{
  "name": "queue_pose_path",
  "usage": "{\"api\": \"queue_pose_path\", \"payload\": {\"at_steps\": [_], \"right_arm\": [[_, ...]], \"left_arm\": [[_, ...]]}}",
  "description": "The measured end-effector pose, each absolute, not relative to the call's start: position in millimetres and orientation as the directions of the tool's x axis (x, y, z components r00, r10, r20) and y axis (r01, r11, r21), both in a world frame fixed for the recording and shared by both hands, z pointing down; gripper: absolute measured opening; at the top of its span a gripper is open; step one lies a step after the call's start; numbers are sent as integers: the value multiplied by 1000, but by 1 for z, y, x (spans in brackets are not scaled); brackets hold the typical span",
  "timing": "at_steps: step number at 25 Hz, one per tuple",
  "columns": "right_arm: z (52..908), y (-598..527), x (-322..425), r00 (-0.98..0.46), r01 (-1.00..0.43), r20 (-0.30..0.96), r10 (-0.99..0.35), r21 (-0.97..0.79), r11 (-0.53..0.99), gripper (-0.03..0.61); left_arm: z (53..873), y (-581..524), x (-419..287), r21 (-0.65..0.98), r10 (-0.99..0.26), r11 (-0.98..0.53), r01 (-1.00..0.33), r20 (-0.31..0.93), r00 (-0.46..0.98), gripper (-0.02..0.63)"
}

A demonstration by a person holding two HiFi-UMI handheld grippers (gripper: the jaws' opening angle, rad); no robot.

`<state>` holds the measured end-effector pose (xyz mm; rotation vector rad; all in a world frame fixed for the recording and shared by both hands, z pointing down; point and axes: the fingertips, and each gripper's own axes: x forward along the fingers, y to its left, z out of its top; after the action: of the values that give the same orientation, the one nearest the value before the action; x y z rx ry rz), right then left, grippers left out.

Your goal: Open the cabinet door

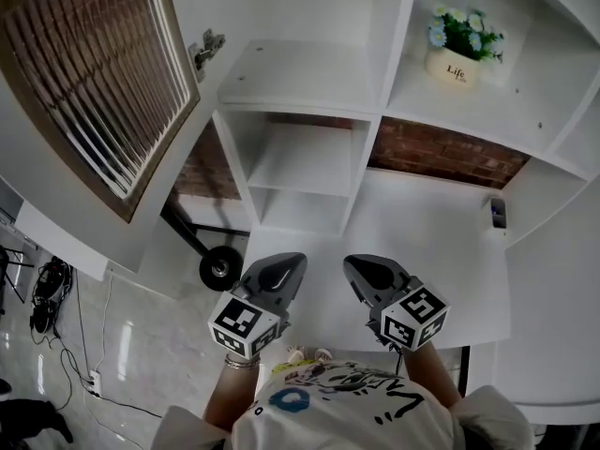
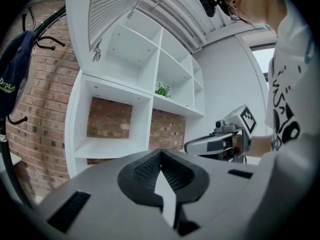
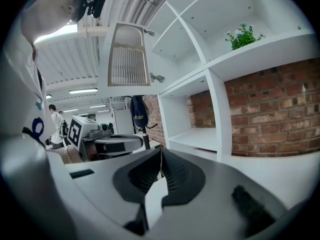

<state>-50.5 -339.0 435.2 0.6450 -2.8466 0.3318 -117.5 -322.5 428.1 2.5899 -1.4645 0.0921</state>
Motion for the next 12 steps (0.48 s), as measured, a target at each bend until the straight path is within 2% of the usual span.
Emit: {"api": "queue_pose_path", "payload": {"at_steps": [12], "right_arm": [[449,-334,-30,-883,-460,228,-411,-243,854,28]], "left_arm": [[442,-317,-88,149,-811,-556,-818,119,573,14]]}}
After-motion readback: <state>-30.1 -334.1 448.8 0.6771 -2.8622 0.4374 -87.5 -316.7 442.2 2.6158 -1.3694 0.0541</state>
